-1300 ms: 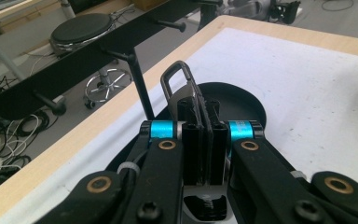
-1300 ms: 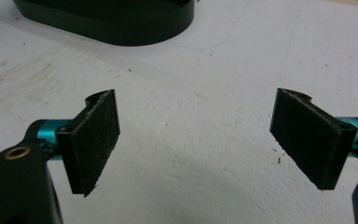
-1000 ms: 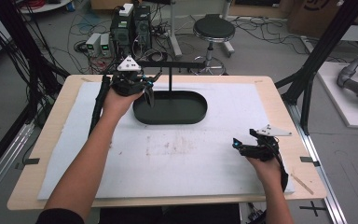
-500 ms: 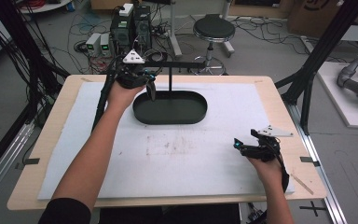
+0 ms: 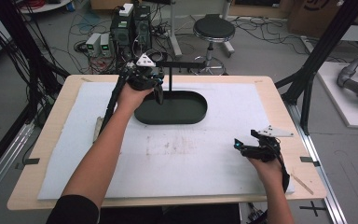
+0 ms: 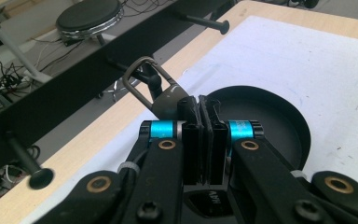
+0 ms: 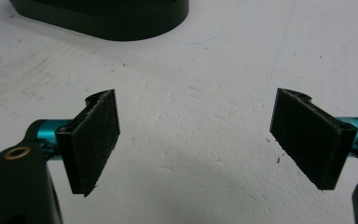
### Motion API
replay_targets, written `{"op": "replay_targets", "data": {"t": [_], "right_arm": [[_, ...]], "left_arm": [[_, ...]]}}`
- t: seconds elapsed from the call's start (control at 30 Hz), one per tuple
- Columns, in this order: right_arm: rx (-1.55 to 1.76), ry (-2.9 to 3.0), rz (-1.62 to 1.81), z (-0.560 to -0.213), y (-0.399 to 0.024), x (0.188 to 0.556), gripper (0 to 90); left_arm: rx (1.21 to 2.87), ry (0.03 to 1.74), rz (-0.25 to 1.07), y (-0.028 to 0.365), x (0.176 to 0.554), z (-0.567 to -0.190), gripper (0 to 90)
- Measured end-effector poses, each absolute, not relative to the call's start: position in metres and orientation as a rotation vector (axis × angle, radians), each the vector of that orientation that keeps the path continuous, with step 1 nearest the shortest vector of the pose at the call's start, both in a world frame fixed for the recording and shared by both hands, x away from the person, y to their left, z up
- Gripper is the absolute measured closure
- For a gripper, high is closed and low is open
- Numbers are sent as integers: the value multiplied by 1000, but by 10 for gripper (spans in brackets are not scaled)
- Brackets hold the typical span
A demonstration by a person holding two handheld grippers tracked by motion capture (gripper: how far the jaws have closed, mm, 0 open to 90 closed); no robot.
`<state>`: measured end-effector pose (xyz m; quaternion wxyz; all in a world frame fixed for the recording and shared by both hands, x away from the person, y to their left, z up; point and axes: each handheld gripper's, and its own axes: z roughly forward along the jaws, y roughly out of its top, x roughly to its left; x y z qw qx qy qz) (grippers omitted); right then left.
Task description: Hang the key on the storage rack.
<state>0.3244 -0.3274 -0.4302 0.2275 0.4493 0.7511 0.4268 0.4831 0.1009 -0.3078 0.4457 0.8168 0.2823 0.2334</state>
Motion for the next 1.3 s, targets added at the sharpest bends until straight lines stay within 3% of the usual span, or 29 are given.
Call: {"op": "replay_targets", "data": {"t": [0.47, 0.6, 0.87, 1.3], "right_arm": [[1244, 2063, 1173, -431, -330, 323, 162], [1243, 2064, 1170, -431, -329, 323, 162], [1241, 2072, 1171, -431, -327, 323, 162], [1247, 2082, 1166, -432, -326, 323, 162]], "left_arm": [[2037, 730, 533, 101, 493, -319, 843], [2042, 741, 514, 101, 493, -319, 714], [2037, 754, 475, 112, 483, -325, 666], [1989, 722, 361, 144, 444, -333, 468]]}}
